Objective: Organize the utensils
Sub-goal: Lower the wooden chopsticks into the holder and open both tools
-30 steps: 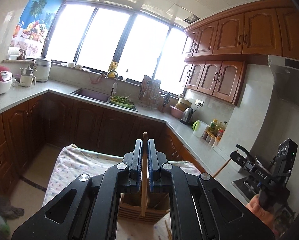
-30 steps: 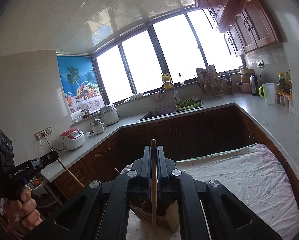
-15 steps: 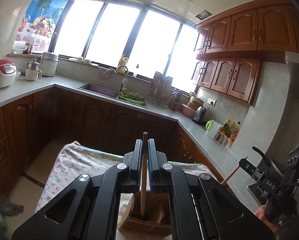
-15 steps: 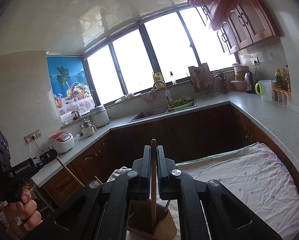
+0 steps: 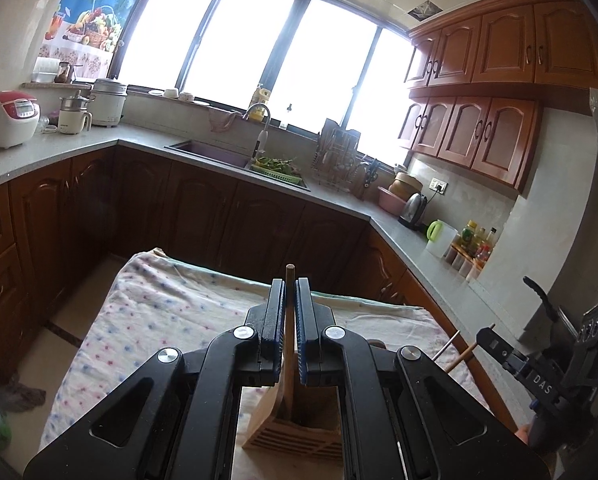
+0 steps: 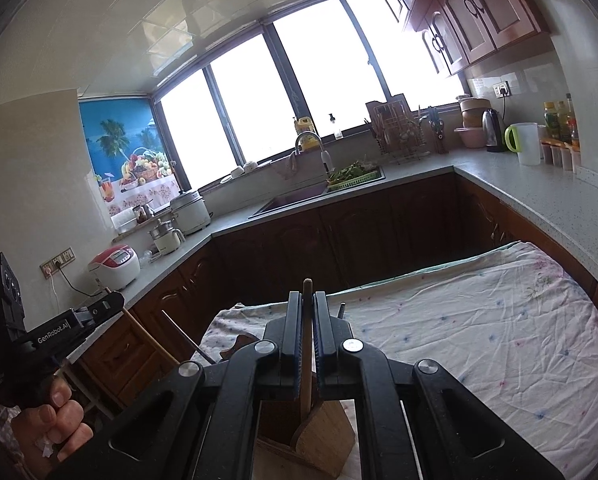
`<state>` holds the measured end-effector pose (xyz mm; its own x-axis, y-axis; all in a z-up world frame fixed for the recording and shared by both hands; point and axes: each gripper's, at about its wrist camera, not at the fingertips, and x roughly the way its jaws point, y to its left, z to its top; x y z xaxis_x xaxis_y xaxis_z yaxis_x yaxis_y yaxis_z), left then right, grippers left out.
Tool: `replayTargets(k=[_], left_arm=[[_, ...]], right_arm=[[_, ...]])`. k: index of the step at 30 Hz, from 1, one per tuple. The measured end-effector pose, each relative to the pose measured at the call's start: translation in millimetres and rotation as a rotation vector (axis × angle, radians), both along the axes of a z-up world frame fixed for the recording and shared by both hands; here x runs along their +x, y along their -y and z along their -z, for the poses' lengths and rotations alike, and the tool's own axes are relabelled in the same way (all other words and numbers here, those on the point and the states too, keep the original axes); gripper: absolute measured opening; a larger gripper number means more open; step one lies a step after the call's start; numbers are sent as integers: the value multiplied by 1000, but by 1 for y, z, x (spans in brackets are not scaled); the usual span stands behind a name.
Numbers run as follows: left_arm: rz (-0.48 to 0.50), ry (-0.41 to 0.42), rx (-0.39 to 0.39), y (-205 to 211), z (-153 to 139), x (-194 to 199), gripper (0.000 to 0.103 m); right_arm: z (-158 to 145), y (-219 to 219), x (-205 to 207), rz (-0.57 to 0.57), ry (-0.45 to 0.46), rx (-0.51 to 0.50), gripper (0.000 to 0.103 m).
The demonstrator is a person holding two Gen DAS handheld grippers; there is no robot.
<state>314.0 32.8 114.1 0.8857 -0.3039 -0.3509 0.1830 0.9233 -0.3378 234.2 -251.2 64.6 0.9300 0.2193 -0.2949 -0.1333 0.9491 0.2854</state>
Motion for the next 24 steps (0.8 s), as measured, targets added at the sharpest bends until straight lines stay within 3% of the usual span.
replayTargets(k=[7, 19, 22, 24], left_arm=[[13, -72, -8, 3, 20, 12, 5], [22, -90, 7, 5, 19, 15, 5], [21, -104, 8, 3, 18, 15, 15], [13, -107, 9, 1, 18, 13, 30]], right_arm=[[9, 0, 5, -2, -41, -6, 6], [7, 4, 9, -11, -71, 11, 8], [7, 3, 9, -19, -75, 14, 11], [6, 2, 9, -30, -76, 19, 12]])
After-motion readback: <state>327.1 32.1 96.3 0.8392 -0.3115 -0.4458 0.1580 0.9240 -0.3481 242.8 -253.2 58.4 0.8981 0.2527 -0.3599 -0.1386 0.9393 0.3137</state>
